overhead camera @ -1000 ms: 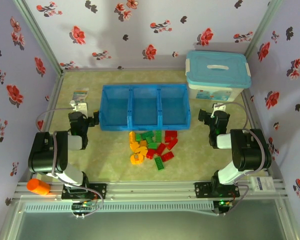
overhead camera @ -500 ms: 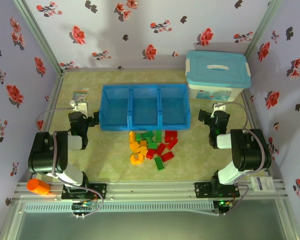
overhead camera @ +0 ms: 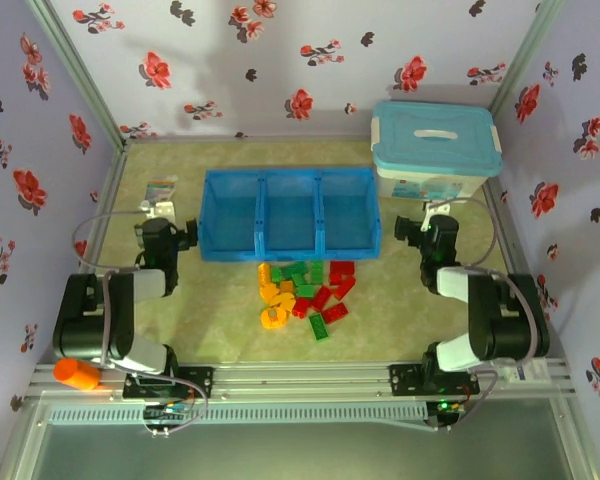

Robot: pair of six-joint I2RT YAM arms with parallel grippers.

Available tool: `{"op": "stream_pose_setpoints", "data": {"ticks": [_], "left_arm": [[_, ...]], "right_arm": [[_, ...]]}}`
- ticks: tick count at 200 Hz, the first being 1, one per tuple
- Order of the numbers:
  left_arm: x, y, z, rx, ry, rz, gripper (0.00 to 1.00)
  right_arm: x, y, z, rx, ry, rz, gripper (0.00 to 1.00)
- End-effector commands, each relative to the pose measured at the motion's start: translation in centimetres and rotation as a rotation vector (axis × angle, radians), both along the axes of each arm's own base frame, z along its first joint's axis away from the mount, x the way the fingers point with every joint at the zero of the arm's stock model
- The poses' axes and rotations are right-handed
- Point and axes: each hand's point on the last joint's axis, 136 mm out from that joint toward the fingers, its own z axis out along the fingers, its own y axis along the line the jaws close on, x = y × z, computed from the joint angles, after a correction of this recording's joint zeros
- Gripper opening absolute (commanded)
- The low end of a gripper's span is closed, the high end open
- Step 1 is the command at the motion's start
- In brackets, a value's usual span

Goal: Sort the legos into containers by color
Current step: Pick up the lego from the center of the table.

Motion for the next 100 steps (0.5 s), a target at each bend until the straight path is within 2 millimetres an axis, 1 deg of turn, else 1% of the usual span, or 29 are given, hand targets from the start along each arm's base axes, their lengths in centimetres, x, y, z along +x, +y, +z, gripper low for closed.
{"op": "stream_pose_setpoints", "data": {"ticks": [1,13,17,20,27,29,30,33,37,41,52,60,70,79,91,100], "left_arm": [[0.7,1.7,5.4,0.025,-0.019,0.153,1.0],[0.8,1.4,7.5,-0.001,-0.022,0.163,1.0],[0.8,1.2,8.1,-0.02,-0.019,0.168,1.0],[0.7,1.1,8.6,-0.033,-0.017,0.172,1.0],[0.5,0.7,9.3,-0.066,0.0,0.172,1.0],[0.5,0.5,9.5,-0.077,0.001,0.168,1.0],[0.5,0.4,9.6,-0.081,0.004,0.167,1.0],[0.4,0.0,10.0,-0.097,0.009,0.157,1.0],[0.3,-0.5,10.5,-0.117,0.011,0.143,1.0],[0.1,-1.0,10.7,-0.137,0.023,0.129,1.0],[-0.6,-2.2,11.1,-0.168,0.059,0.097,1.0],[-1.2,-2.5,11.0,-0.184,0.11,0.107,1.0],[-2.1,-3.0,10.8,-0.196,0.179,0.117,1.0],[-2.8,-4.0,10.7,-0.203,0.22,0.091,1.0],[-4.1,-6.3,10.5,-0.184,0.265,0.017,1.0],[-5.4,-7.8,10.3,-0.179,0.297,-0.022,1.0]], "right_arm": [[0.4,3.6,5.8,-0.058,-0.064,0.139,0.99],[0.1,4.8,8.0,-0.042,-0.092,0.158,0.99],[0.1,4.7,8.5,-0.007,-0.09,0.136,0.99],[0.1,4.3,8.9,0.058,-0.082,0.091,0.99],[-0.6,2.9,8.4,0.184,0.003,-0.049,0.99],[-0.9,2.5,8.2,0.201,0.033,-0.077,0.99],[-1.2,2.3,7.7,0.209,0.062,-0.095,0.99],[-1.7,1.8,7.5,0.232,0.1,-0.141,0.99],[-2.0,1.1,7.2,0.261,0.121,-0.202,0.99],[-2.2,1.0,7.1,0.288,0.138,-0.221,0.99],[-2.2,2.9,7.0,0.359,0.172,-0.114,0.99],[-2.3,4.0,7.1,0.385,0.185,-0.063,0.99],[-2.5,4.9,7.5,0.392,0.189,-0.04,0.99],[-2.9,5.2,7.7,0.374,0.2,-0.043,0.99],[-3.5,5.8,8.1,0.358,0.209,-0.038,0.99],[-4.0,5.6,8.3,0.352,0.205,-0.061,0.99]]}}
